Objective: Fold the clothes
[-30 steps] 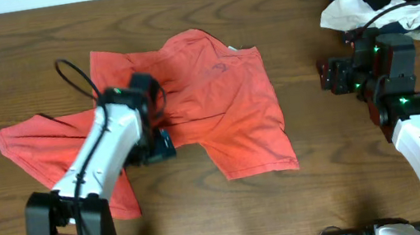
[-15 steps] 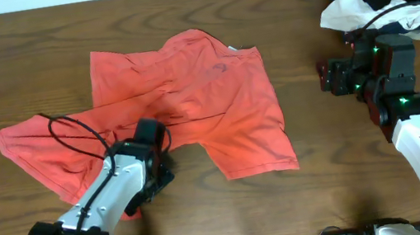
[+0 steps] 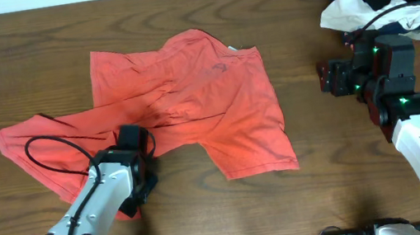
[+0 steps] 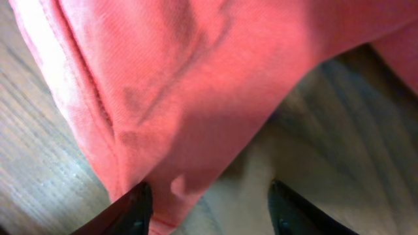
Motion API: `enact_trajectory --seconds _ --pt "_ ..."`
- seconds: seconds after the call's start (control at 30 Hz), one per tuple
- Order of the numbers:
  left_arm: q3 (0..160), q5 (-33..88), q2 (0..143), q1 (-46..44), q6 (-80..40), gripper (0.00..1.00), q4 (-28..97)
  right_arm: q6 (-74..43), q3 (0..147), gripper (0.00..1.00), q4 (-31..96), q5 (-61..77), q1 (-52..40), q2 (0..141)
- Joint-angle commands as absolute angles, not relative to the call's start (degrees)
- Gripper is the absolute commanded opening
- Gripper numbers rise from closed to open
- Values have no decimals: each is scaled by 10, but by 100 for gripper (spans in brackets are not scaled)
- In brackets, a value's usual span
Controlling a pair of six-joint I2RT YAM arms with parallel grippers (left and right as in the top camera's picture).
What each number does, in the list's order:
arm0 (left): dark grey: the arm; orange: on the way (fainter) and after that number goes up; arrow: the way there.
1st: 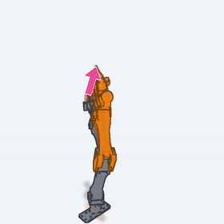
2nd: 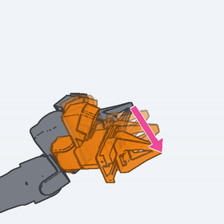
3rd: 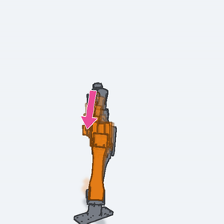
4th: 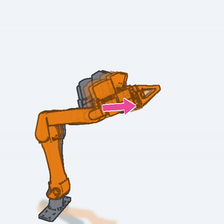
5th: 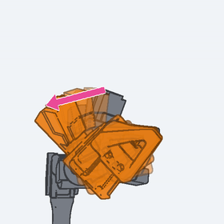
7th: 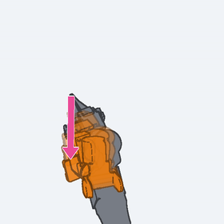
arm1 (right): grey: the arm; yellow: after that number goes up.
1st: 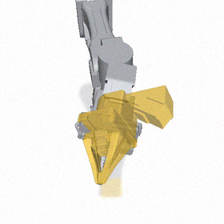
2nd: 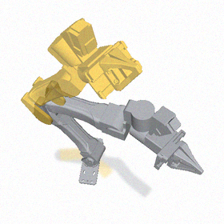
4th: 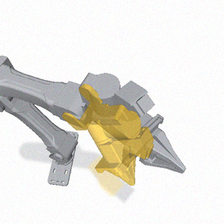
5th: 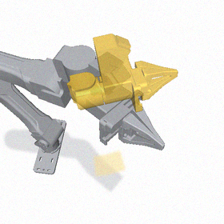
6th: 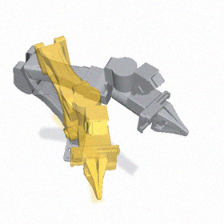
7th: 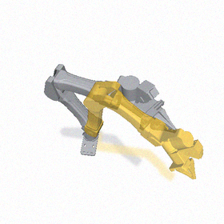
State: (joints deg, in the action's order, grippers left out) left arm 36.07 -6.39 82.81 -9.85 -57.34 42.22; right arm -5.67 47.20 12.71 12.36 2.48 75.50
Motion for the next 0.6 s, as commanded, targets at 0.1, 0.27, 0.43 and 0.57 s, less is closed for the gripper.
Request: enact_trajectory --seconds 0.1,0.27,0.43,0.57 --pt "314 -28 850 -94 -580 47 441 -59 480 77 129 122 18 757" --pt "308 -19 850 -94 -580 13 431 -59 480 77 129 122 18 757" --pt "308 -26 850 -94 -579 6 429 -59 480 77 132 122 18 757" --pt "320 -34 849 -86 -565 15 442 -59 480 77 133 122 18 757"
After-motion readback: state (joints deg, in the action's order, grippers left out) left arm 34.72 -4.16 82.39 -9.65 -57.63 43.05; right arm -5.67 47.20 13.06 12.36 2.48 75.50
